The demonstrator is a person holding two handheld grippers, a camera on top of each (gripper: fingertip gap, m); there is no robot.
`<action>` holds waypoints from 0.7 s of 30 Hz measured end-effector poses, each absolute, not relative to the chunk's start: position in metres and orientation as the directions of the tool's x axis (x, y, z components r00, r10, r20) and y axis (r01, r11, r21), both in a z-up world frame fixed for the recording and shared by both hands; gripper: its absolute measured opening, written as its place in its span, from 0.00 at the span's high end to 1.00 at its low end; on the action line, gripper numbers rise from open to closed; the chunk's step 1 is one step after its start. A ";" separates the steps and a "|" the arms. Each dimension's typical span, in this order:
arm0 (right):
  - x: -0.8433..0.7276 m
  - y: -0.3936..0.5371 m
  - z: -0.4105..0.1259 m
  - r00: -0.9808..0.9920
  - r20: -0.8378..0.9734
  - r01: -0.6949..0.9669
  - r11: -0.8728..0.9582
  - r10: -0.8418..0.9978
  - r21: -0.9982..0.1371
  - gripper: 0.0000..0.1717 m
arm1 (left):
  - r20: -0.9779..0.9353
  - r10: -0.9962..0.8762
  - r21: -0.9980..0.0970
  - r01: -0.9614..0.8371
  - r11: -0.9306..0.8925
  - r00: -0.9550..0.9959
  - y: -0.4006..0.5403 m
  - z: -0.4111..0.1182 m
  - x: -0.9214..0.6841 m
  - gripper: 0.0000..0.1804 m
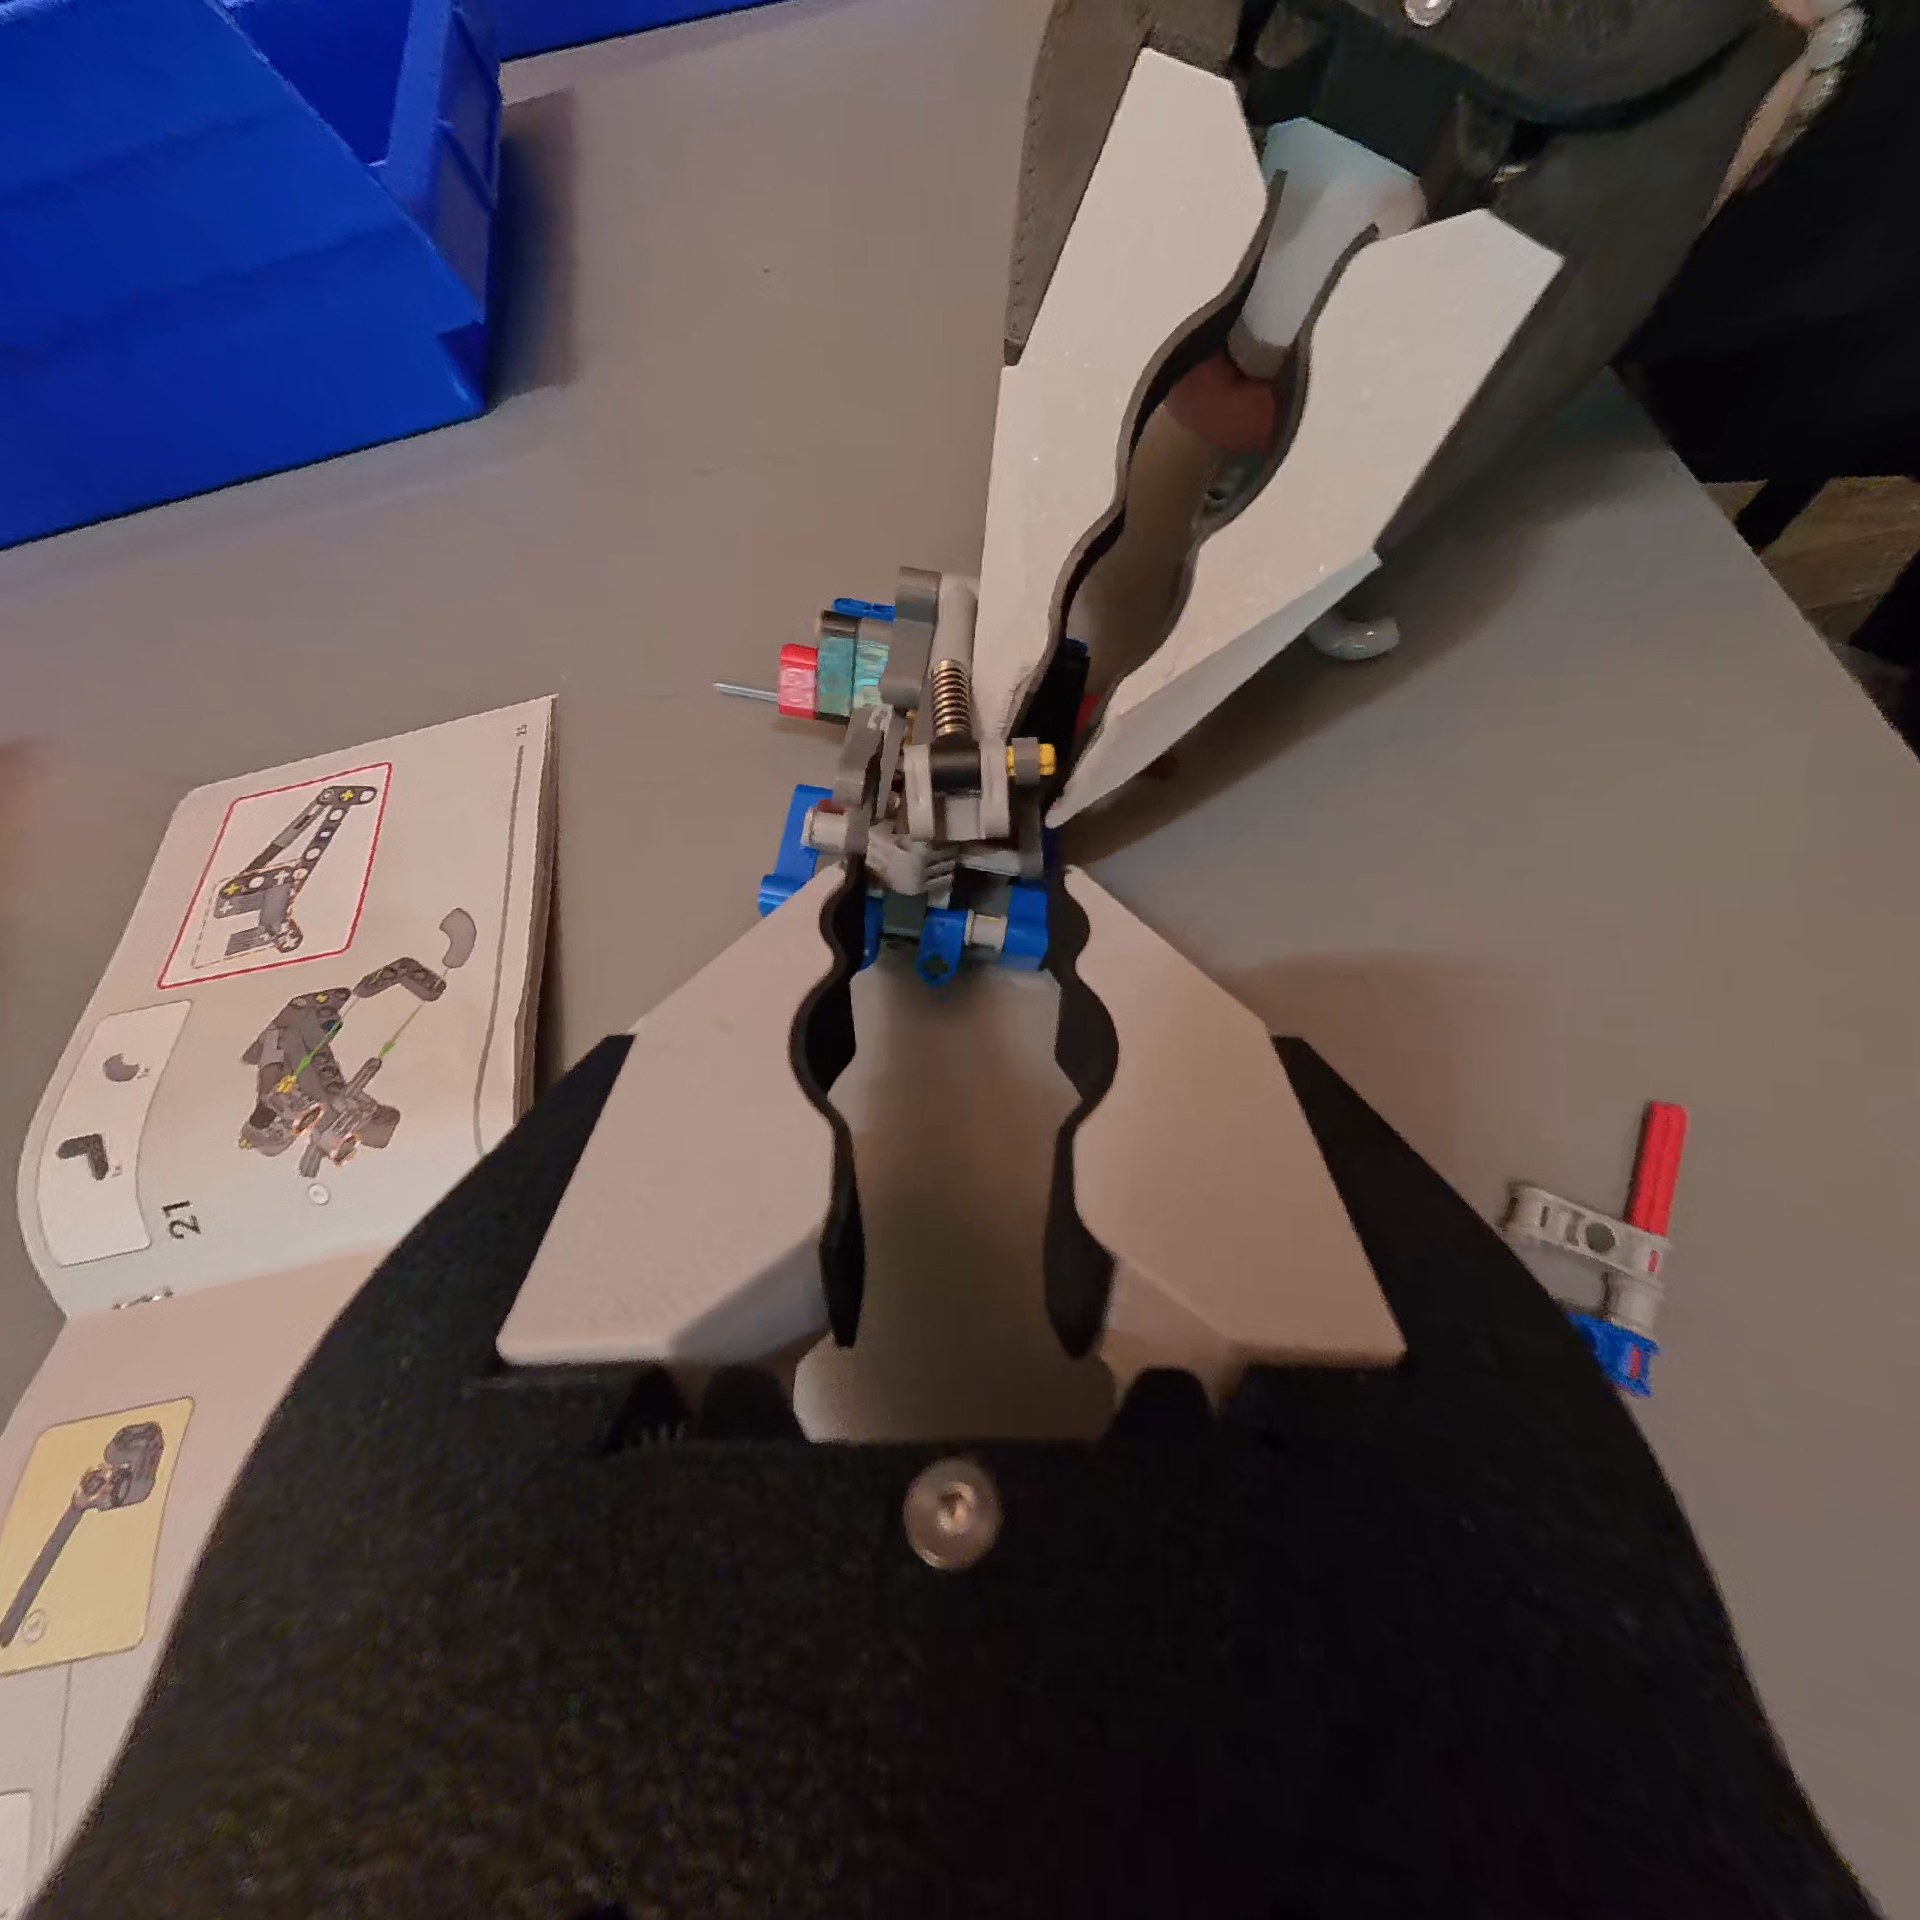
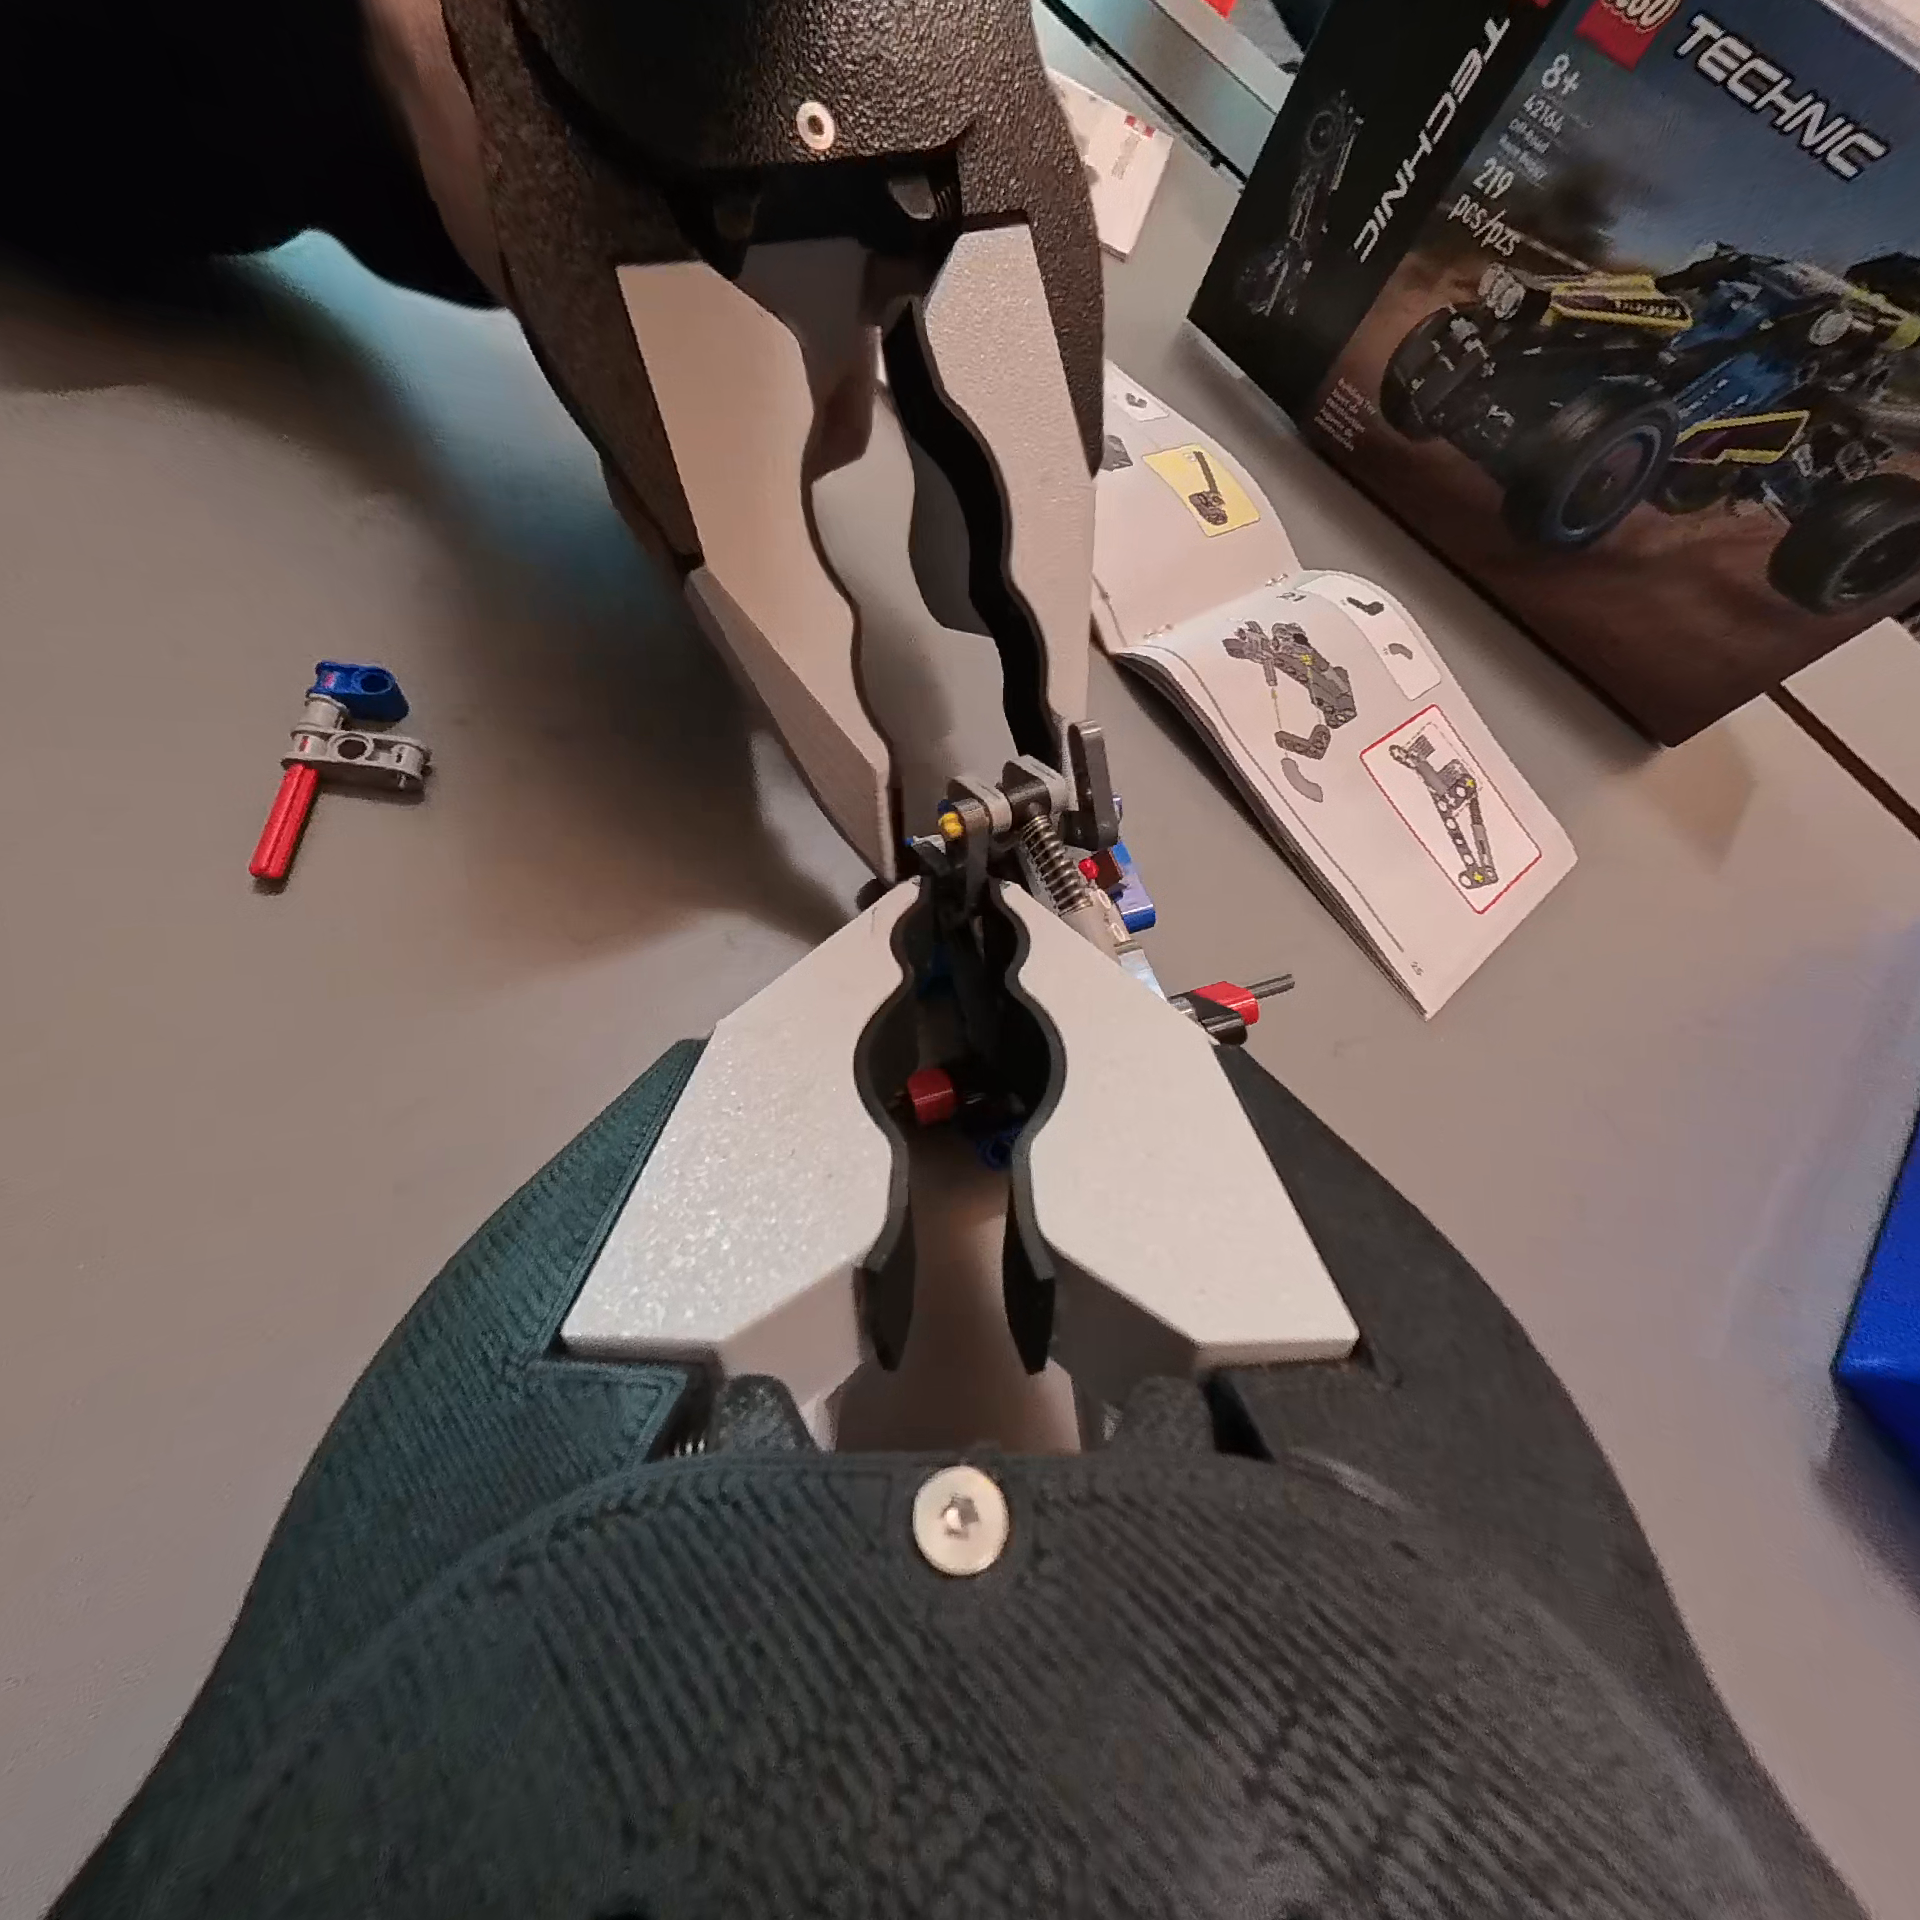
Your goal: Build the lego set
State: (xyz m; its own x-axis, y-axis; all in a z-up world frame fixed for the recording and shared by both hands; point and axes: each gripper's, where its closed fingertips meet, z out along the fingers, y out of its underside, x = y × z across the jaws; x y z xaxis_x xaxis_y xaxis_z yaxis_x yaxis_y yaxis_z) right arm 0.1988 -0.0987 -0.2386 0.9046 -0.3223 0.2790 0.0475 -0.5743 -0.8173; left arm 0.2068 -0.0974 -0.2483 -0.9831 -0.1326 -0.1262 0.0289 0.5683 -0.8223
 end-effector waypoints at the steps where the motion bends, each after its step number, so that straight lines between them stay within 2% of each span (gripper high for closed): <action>1: 0.198 -0.099 -0.238 0.905 0.281 0.050 -0.576 -0.319 -0.816 0.97 | -0.111 -0.123 -0.830 0.024 0.557 -0.986 -0.096 -0.246 0.205 0.81; 3: 0.198 -0.098 -0.238 0.902 0.295 0.062 -0.581 -0.316 -0.812 0.97 | -0.062 -0.144 -0.868 -0.018 0.495 -0.988 -0.094 -0.236 0.208 0.80; 5: 0.198 -0.098 -0.238 0.903 0.289 0.060 -0.573 -0.318 -0.817 0.97 | 0.009 -0.169 -0.898 -0.082 0.433 -0.986 -0.090 -0.227 0.213 0.86; 6: 0.198 -0.097 -0.238 0.905 0.289 0.062 -0.574 -0.313 -0.817 0.97 | 0.028 -0.194 -0.904 -0.108 0.413 -0.981 -0.088 -0.225 0.218 0.92; 8: 0.197 -0.097 -0.238 0.910 0.273 0.054 -0.562 -0.313 -0.825 0.97 | 0.029 -0.191 -0.905 -0.107 0.412 -0.981 -0.088 -0.225 0.217 0.93; 14: 0.196 -0.097 -0.238 0.919 0.249 0.041 -0.555 -0.306 -0.831 0.97 | -0.175 -0.095 -0.867 0.108 0.486 -0.980 -0.092 -0.233 0.206 0.94; 16: 0.196 -0.097 -0.238 0.919 0.249 0.040 -0.555 -0.306 -0.831 0.97 | -0.254 -0.103 -0.851 0.172 0.496 -0.962 -0.092 -0.233 0.209 0.97; 21: 0.195 -0.097 -0.236 0.924 0.234 0.035 -0.540 -0.304 -0.841 0.97 | -0.296 -0.104 -0.831 0.202 0.518 -0.950 -0.091 -0.237 0.212 0.99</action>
State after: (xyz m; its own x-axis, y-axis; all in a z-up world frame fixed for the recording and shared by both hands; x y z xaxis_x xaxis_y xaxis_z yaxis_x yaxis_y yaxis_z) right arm 0.1949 -0.0970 -0.2364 0.9237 -0.3035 0.2340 0.0354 -0.5403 -0.8407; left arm 0.2115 -0.0907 -0.2366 -0.9497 -0.1036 -0.2955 0.2021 0.5181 -0.8311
